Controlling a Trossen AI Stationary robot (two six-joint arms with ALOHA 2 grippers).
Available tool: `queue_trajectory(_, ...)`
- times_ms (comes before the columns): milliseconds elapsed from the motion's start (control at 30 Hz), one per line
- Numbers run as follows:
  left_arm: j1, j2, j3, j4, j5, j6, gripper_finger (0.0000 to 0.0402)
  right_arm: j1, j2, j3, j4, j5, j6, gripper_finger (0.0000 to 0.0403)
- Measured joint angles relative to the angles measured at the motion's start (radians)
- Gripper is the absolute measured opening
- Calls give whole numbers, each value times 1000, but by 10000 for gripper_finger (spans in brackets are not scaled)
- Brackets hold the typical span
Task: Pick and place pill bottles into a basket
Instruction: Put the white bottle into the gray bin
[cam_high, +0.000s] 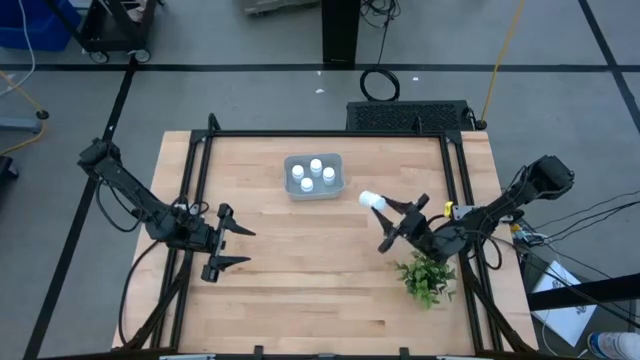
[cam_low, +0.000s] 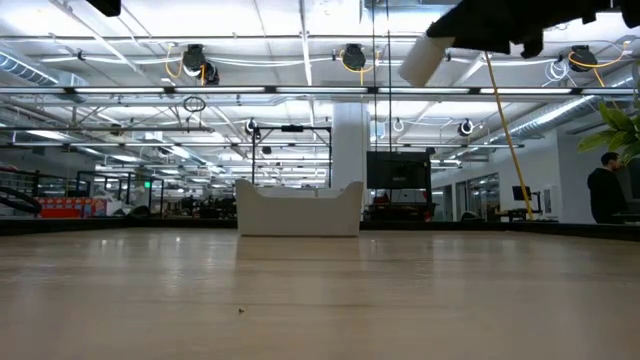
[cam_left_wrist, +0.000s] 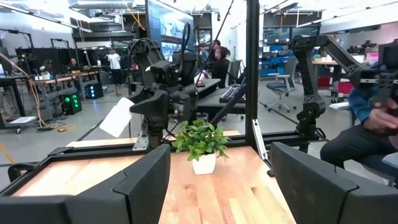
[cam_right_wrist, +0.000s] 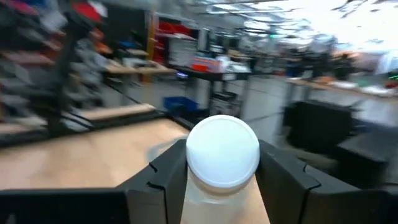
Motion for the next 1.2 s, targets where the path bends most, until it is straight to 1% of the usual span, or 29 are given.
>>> queue_trajectory(133,0,0,0,0,0,0,282,0,0,0,127,-159,58,153)
queue_trajectory(200,0,0,0,0,0,0,282,0,2,0,183,-270,68,150)
queue_trajectory(367,0,0,0,0,0,-1,282,-8,2,-16,273,-447,131,150)
queue_trajectory(467,0,0,0,2,0,-1,282,-37,0,-19,282,-505,155,153)
queue_trajectory(533,0,0,0,8,0,4,282,-69,-2,-19,282,-545,138,155)
queue_trajectory(600,0,0,0,9,0,11,282,-109,-2,-18,289,-610,111,154)
queue_trajectory(733,0,0,0,8,0,17,282,-200,-3,-9,307,-656,94,149)
queue_trajectory(800,0,0,0,8,-2,19,282,-246,-2,16,258,-687,88,149)
queue_trajectory(867,0,0,0,6,-8,25,282,-286,-2,66,163,-730,73,150)
queue_trajectory(933,0,0,0,4,-19,28,282,-320,2,132,55,-748,54,152)
queue_trajectory(1067,0,0,0,0,-49,29,282,-384,10,248,-127,-750,26,149)
queue_trajectory(1200,0,0,0,0,-83,29,282,-444,10,347,-341,-756,45,149)
